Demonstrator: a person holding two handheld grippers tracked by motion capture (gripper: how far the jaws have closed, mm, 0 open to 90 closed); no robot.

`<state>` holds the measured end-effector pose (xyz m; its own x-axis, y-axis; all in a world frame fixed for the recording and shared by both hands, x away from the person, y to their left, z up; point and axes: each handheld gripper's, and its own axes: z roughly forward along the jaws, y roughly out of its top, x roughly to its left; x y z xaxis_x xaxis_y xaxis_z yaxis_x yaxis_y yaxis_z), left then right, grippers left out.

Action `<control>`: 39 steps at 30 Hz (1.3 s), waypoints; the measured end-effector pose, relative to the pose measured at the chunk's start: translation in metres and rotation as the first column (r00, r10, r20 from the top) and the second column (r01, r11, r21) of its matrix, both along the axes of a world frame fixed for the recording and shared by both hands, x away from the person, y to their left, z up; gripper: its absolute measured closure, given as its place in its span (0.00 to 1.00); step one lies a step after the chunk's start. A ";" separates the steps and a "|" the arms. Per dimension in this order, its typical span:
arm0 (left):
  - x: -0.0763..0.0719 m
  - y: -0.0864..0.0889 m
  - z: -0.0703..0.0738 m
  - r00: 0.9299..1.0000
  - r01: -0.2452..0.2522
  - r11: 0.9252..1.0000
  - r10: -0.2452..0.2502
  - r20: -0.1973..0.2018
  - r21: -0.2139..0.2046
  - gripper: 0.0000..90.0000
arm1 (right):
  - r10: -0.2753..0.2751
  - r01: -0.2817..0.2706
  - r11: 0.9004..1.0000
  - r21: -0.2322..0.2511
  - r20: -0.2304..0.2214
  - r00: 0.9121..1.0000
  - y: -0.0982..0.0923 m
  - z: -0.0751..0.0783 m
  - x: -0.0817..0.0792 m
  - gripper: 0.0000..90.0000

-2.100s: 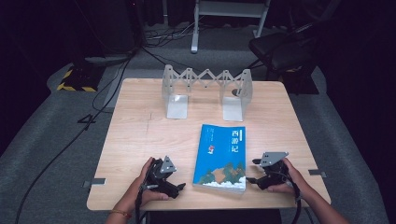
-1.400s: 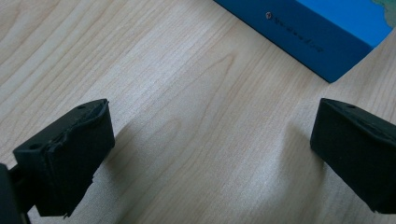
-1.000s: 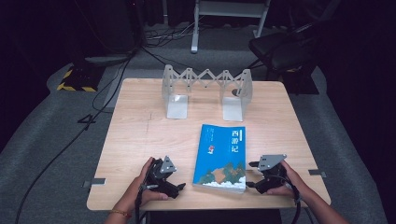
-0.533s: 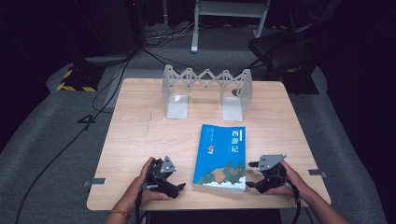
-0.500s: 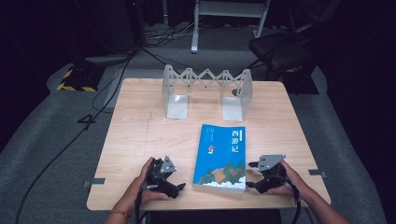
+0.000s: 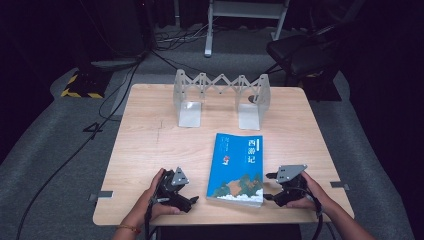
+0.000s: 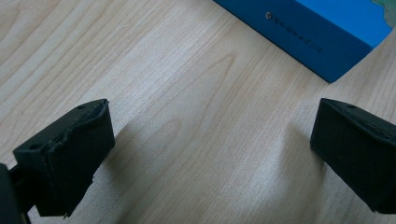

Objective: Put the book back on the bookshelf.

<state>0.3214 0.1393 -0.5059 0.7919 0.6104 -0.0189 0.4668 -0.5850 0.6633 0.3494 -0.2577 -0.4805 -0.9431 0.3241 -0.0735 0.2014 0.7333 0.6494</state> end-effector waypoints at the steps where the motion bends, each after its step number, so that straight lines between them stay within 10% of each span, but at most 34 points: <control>1: 0.000 0.000 0.000 1.000 0.000 1.000 0.000 0.000 0.000 0.00 | 0.008 -0.008 1.000 -0.009 0.004 1.000 0.000 0.000 0.000 0.31; 36: 0.000 0.001 0.002 1.000 -0.012 1.000 0.012 -0.007 0.020 0.01 | 0.000 0.000 0.999 0.049 0.001 1.000 0.004 0.005 0.003 0.33; 39: -0.002 0.001 0.005 1.000 -0.021 1.000 0.021 -0.011 0.018 0.18 | 0.002 -0.003 0.999 0.048 0.010 1.000 0.008 0.006 0.002 0.33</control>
<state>0.3197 0.1399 -0.5005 0.7785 0.6274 -0.0163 0.4865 -0.5869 0.6472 0.3514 -0.2501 -0.4745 -0.9433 0.3251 -0.0675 0.1926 0.7014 0.6863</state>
